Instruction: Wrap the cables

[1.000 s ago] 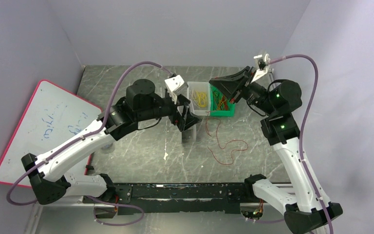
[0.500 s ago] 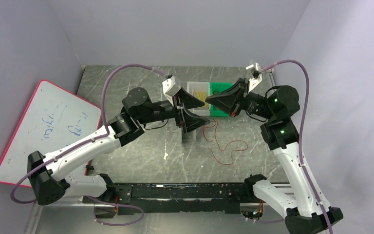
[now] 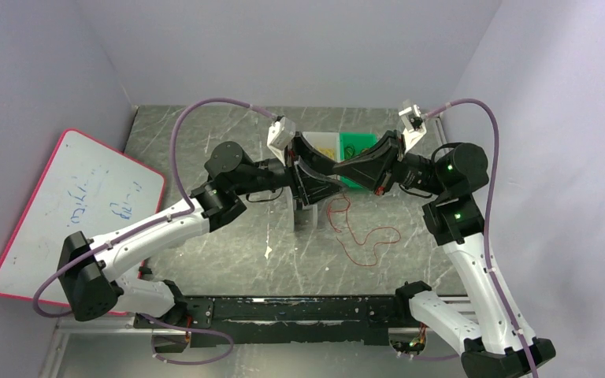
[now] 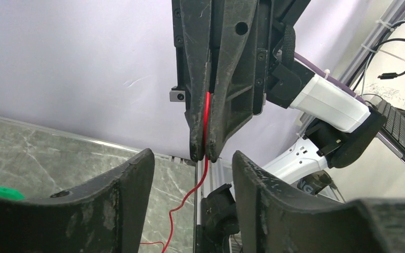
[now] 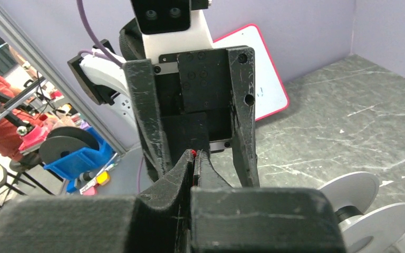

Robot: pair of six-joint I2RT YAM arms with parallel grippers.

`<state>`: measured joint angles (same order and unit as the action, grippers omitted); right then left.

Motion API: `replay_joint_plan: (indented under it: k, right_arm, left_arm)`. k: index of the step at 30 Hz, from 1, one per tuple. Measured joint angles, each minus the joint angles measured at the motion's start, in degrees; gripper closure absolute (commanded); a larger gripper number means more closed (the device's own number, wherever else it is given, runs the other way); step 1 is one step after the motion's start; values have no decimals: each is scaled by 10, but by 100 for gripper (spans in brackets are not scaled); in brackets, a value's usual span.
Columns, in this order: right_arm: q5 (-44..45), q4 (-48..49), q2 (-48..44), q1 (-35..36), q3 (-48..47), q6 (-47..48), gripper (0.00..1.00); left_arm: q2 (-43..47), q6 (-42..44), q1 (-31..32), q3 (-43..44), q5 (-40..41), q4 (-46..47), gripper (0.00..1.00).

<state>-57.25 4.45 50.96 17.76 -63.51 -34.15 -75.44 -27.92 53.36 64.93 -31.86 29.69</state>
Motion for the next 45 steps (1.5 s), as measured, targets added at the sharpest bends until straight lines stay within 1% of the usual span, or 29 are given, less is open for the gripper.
replay_joint_plan:
  k: [2,3,6,7,8,12,13,15,16,17,20,22,25,27,30,35,36,39,45]
  right_arm:
    - [-2,5,0,0,2,-6,100]
    - [-3,6,-1,0,3,-8,100]
    - [-4,8,-1,0,4,-12,100]
    - [-4,8,-2,0,4,-12,100]
    - [-3,8,-2,0,4,-12,100]
    - [2,3,-5,0,4,-5,100]
    - [4,0,-7,0,4,-1,92]
    - [10,-9,-11,0,4,7,63]
    - [13,-12,-13,0,4,7,50]
    - [16,-16,-16,0,4,11,42]
    - [32,-35,-28,0,3,26,30]
    - [47,-54,-38,0,2,40,25]
    - [65,-91,-53,0,-1,62,14]
    - [77,-118,-65,0,-1,78,10]
    - [97,-160,-87,0,-1,103,10]
    - [114,-193,-133,0,19,123,17]
    - [114,-194,-141,0,28,123,19]
    - [108,-181,-169,0,77,111,32]
    - [76,-132,-175,0,167,55,46]
  left_arm:
    - [-6,-4,0,0,-4,5,53]
    - [-9,-6,0,0,-5,7,63]
    - [-16,-10,0,0,-12,12,82]
    - [-17,-13,0,0,-14,14,90]
    - [-17,-14,0,0,-17,17,93]
    - [-17,-15,2,0,-25,23,93]
    - [-17,-15,2,0,-26,23,93]
    - [-17,-15,2,0,-27,23,93]
    - [-17,-14,2,0,-27,22,93]
    - [-17,-14,2,0,-27,22,93]
    - [-17,-10,2,0,-26,21,93]
    - [-16,-7,1,-3,-23,21,93]
    - [-9,-6,-4,-18,-19,21,93]
    - [-4,-6,-7,-27,-19,22,93]
    - [6,-7,-13,-36,-18,22,93]
    - [31,-21,-15,-49,-16,40,93]
    - [35,-26,-15,-54,-15,49,93]
    - [46,-47,-15,-75,-11,82,93]
    - [46,-103,-15,-107,-3,148,93]
